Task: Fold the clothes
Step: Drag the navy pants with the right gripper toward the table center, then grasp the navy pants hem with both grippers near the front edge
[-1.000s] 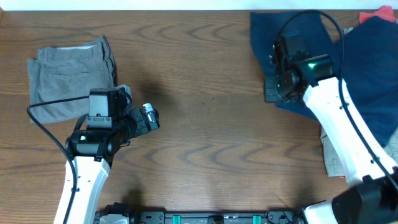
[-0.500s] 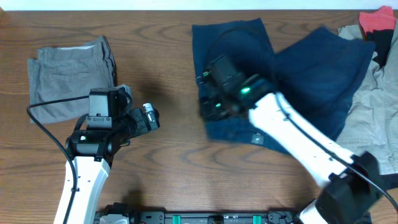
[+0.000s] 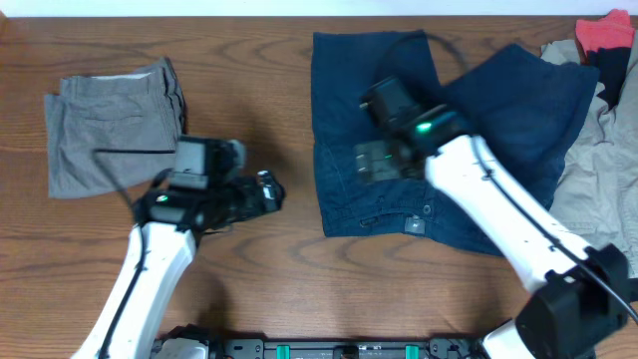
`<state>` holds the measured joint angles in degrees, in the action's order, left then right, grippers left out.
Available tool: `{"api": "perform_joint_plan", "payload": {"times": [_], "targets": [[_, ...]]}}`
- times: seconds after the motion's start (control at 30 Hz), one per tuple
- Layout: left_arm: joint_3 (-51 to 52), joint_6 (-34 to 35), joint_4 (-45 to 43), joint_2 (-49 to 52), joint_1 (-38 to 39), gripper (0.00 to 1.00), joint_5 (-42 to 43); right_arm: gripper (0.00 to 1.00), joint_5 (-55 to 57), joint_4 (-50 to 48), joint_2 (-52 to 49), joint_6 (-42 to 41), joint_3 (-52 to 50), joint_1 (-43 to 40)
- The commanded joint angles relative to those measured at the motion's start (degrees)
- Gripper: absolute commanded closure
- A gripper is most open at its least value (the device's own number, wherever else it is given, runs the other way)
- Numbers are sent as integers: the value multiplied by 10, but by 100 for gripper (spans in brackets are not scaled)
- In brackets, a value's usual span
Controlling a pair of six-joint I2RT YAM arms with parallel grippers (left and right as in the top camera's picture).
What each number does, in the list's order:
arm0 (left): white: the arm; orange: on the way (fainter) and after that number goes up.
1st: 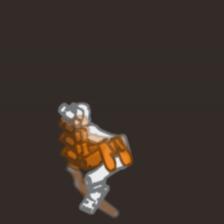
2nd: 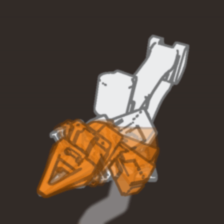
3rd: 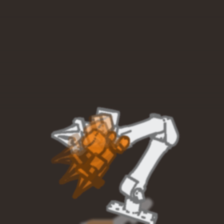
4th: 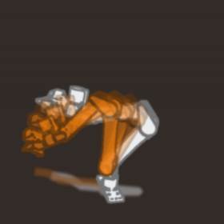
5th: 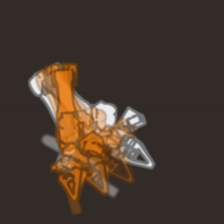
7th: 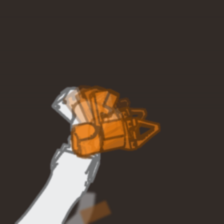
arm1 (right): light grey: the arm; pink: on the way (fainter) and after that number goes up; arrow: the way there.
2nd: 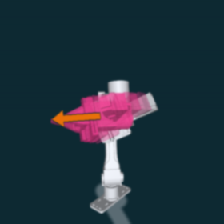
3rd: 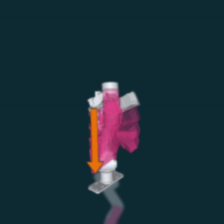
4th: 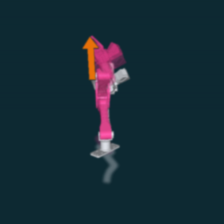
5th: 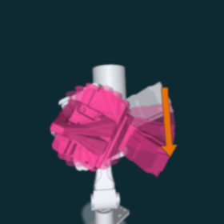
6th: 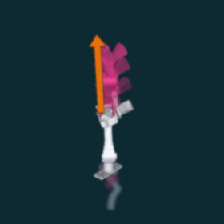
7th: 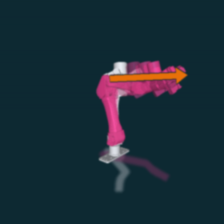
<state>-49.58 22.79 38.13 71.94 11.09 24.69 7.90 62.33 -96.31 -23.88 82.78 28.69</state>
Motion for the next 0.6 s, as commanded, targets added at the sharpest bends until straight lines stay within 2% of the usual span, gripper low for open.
{"api": "perform_joint_plan", "payload": {"times": [0.0, 0.3, 0.5, 0.57], "targets": [[-11, 59, -17, 43, 42, 2, 22, 1, 22, 23, 23, -9, 5, -43], [-11, 180, -132, 185, 138, 0, 24, 1, 23, 63, 23, -9, 5, -114], [-11, 208, -207, 253, 178, 27, 49, 1, 26, 76, 23, -9, 5, -138], [-11, 208, -212, 266, 186, 42, 41, 1, 26, 78, 23, -9, 5, -145]]}}
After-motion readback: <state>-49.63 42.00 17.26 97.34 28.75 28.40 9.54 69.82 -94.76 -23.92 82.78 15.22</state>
